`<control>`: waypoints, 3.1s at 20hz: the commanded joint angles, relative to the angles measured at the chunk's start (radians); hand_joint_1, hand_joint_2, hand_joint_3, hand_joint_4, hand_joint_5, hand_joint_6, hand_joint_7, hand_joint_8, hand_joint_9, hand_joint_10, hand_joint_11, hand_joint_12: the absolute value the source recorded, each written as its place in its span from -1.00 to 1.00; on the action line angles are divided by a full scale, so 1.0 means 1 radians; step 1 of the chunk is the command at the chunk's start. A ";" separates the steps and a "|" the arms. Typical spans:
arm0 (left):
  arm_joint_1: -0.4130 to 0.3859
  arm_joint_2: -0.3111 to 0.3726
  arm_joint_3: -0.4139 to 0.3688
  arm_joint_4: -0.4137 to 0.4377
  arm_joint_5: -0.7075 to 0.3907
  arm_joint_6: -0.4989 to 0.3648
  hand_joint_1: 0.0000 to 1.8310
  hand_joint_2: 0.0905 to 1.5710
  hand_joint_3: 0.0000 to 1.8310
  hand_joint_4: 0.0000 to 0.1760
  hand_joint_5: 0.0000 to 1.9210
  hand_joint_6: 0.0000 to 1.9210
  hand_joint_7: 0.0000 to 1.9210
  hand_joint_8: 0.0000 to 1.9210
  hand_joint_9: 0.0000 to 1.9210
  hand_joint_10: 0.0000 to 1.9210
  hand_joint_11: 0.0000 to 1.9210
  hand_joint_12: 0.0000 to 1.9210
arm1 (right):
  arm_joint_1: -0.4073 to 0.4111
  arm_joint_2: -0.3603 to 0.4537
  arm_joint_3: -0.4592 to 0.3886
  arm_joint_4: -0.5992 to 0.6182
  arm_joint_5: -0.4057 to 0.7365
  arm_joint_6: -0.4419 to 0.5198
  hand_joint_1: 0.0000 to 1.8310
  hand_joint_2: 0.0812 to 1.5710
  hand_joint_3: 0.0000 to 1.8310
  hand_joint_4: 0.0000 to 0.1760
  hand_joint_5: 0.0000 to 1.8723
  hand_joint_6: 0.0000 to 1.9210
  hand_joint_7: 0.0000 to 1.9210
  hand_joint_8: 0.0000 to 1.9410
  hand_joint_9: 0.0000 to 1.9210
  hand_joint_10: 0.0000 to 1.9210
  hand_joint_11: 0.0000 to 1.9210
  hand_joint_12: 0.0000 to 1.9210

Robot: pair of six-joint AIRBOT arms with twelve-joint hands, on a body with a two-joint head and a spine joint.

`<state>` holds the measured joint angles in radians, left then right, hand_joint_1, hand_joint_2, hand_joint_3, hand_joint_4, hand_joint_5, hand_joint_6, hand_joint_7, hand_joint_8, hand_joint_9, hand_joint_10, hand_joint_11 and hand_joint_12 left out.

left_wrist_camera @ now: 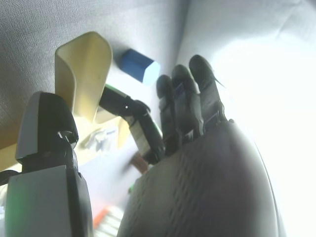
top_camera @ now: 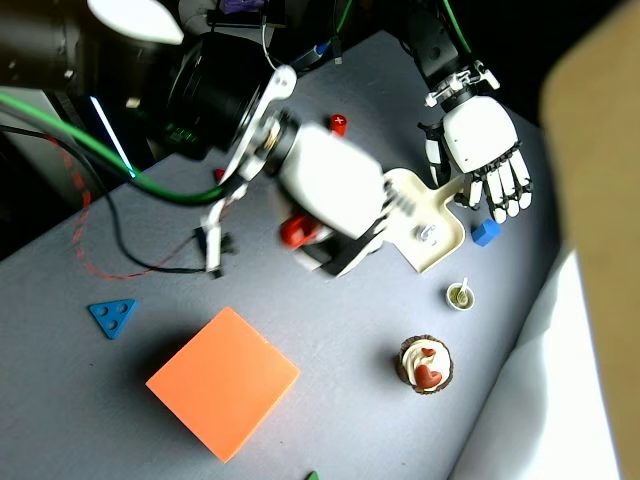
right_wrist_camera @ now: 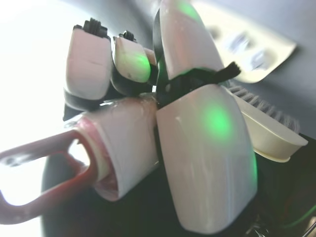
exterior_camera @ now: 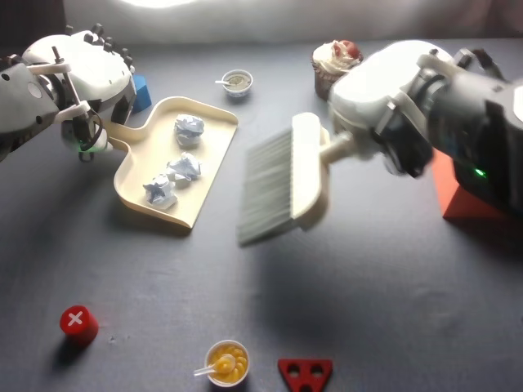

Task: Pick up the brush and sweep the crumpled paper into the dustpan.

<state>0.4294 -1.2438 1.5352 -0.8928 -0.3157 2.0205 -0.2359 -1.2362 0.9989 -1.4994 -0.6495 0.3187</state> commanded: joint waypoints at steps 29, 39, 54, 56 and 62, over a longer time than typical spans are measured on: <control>-0.003 0.011 -0.002 0.010 -0.116 0.005 -0.01 0.27 -1.00 -0.80 -0.22 -0.99 -0.69 -0.99 -0.75 -0.99 -0.96 -0.63 | -0.053 0.013 0.038 -0.111 -0.071 -0.001 0.30 0.33 -1.00 -1.00 -0.18 0.68 -0.18 1.00 -0.04 1.00 0.19 1.00; 0.000 0.011 -0.015 -0.002 -0.131 0.004 -0.03 0.29 -1.00 -0.58 -0.21 -0.99 -0.72 -1.00 -0.77 -1.00 -0.99 -0.64 | -0.083 0.030 -0.023 0.061 0.025 -0.119 -0.61 -0.01 -1.00 -1.00 -0.57 -0.88 -0.43 -0.86 -0.41 -0.80 -0.57 -0.26; 0.025 0.016 -0.066 -0.015 -0.158 -0.013 -0.04 0.30 -1.00 -0.67 -0.21 -1.00 -0.72 -1.00 -0.78 -1.00 -0.99 -0.67 | -0.085 0.281 -0.210 -0.764 0.348 0.574 -0.68 -0.02 -0.99 -1.00 -0.82 -1.00 -0.77 -1.00 -0.72 -1.00 -0.62 -1.00; 0.031 0.015 -0.074 -0.022 -0.163 -0.013 -0.02 0.29 -1.00 -0.74 -0.21 -1.00 -0.72 -1.00 -0.77 -1.00 -0.97 -0.66 | -0.104 0.339 -0.202 -1.198 0.313 1.182 -0.67 0.00 -0.99 -1.00 -0.82 -1.00 -0.77 -1.00 -0.71 -1.00 -0.60 -0.99; 0.034 0.027 -0.076 -0.029 -0.171 -0.025 -0.04 0.29 -1.00 -0.58 -0.22 -1.00 -0.72 -1.00 -0.77 -1.00 -0.98 -0.66 | -0.121 0.401 -0.178 -1.370 0.300 1.428 -0.67 0.00 -1.00 -1.00 -0.78 -0.99 -0.78 -1.00 -0.73 -1.00 -0.60 -0.99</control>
<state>0.4706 -1.2301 1.4570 -0.9455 -0.3981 1.9926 -0.3706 -0.8387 0.8211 -2.8441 -0.2455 1.7519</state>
